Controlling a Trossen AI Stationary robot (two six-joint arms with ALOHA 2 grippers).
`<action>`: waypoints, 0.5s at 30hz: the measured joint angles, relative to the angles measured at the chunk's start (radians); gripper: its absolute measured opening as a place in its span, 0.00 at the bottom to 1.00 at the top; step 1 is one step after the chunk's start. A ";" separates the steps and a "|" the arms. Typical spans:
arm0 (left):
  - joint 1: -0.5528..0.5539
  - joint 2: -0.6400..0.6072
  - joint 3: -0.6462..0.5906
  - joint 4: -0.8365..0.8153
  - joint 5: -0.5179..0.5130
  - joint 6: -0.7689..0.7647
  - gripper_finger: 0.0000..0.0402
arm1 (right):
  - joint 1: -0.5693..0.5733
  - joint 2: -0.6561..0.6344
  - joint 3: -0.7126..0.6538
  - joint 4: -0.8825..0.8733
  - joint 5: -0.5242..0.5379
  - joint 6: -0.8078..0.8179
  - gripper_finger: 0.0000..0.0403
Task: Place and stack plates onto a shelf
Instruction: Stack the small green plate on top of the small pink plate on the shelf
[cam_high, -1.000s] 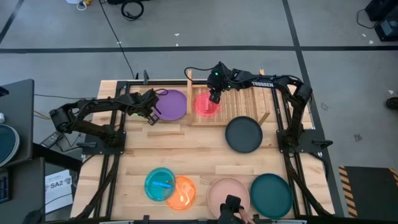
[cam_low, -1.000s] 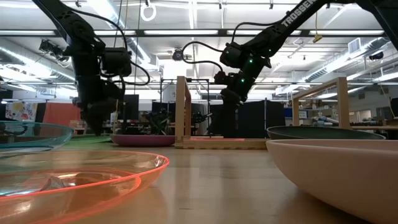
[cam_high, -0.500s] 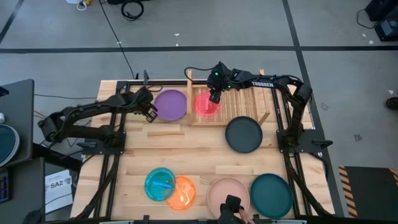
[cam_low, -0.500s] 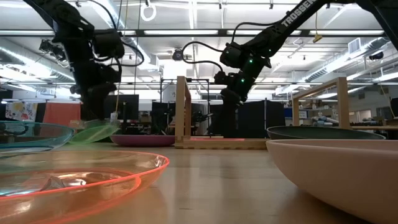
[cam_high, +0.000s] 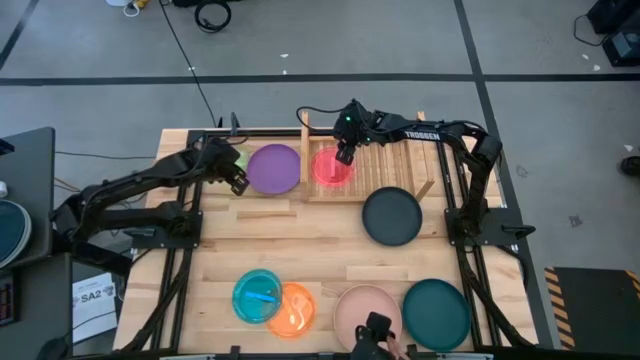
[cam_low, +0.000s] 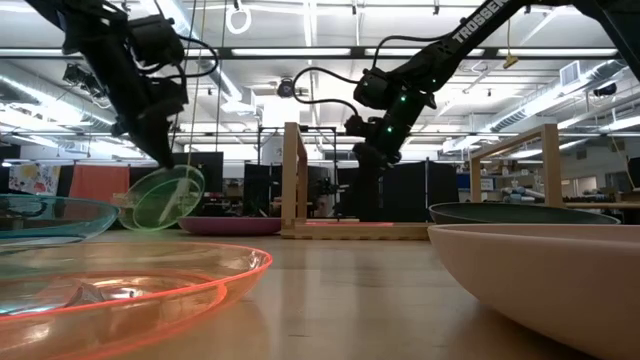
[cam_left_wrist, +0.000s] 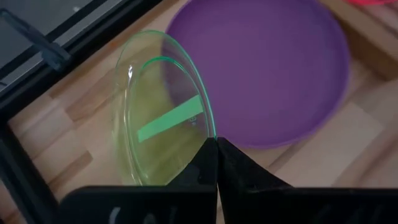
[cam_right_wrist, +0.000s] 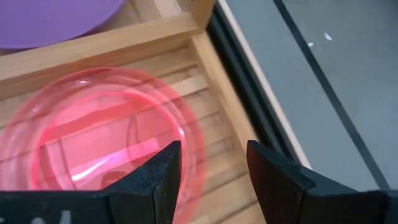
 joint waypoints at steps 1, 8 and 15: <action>0.000 -0.009 0.000 0.000 0.009 0.000 0.00 | 0.000 0.000 0.000 0.000 0.011 0.000 0.47; 0.000 -0.059 0.000 0.001 0.062 0.000 0.00 | 0.000 0.000 0.000 0.000 0.035 0.000 0.47; 0.000 -0.101 0.001 0.007 0.098 0.000 0.00 | 0.000 -0.028 0.000 -0.021 0.035 0.000 0.47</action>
